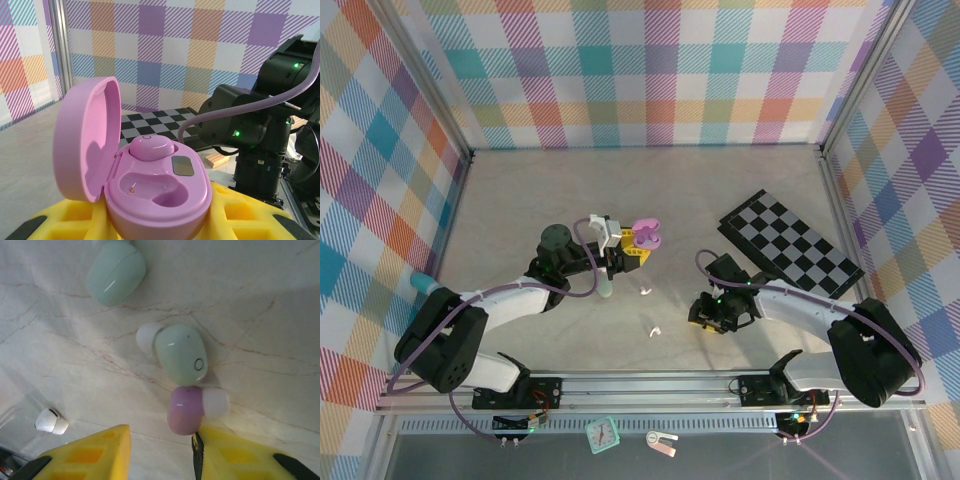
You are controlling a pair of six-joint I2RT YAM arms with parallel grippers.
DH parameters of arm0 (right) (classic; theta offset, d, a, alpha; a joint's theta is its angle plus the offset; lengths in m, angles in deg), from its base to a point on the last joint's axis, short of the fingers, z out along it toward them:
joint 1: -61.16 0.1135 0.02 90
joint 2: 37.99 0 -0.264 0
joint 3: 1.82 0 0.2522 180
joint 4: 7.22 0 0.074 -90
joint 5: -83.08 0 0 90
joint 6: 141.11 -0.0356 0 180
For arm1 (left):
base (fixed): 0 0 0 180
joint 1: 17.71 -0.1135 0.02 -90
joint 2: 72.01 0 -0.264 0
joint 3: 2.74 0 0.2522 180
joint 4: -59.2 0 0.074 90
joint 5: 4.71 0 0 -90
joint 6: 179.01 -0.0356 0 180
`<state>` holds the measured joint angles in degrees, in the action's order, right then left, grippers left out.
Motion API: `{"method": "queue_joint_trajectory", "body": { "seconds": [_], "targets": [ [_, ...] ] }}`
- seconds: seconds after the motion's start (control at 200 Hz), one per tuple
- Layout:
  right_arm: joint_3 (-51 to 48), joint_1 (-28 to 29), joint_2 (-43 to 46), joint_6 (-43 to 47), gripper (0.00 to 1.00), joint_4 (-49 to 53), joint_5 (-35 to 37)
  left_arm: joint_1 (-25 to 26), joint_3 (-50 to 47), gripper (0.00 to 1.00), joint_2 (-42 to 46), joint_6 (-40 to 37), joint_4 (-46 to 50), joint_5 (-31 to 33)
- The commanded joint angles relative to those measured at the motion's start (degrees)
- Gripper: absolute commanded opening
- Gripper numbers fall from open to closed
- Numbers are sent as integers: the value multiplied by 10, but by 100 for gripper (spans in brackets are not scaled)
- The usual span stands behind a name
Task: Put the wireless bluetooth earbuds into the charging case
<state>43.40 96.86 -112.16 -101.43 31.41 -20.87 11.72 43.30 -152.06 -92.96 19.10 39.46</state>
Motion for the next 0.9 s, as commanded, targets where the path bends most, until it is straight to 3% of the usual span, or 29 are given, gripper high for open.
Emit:
{"method": "queue_joint_trajectory", "body": {
  "seconds": [0.0, 0.195, 0.405, 0.685, 0.895],
  "targets": [
    [4, 2, 10, -21, 39, 3, 33, -6, -10, 19, 21, -11, -3, -7],
    [10, -1, 11, -21, 38, -6, 61, -7, -12, 19, 25, -17, 6, -6],
    [31, -4, -17, -10, 38, -37, 11, -7, -12, 19, 31, -24, 16, -5],
    [11, -3, -36, -70, 40, -131, -75, -7, -14, 20, 41, -32, 26, -3],
    [67, -3, 8, 17, 45, -24, -9, -8, -15, 20, 45, -34, 28, 0]
  ]
}}
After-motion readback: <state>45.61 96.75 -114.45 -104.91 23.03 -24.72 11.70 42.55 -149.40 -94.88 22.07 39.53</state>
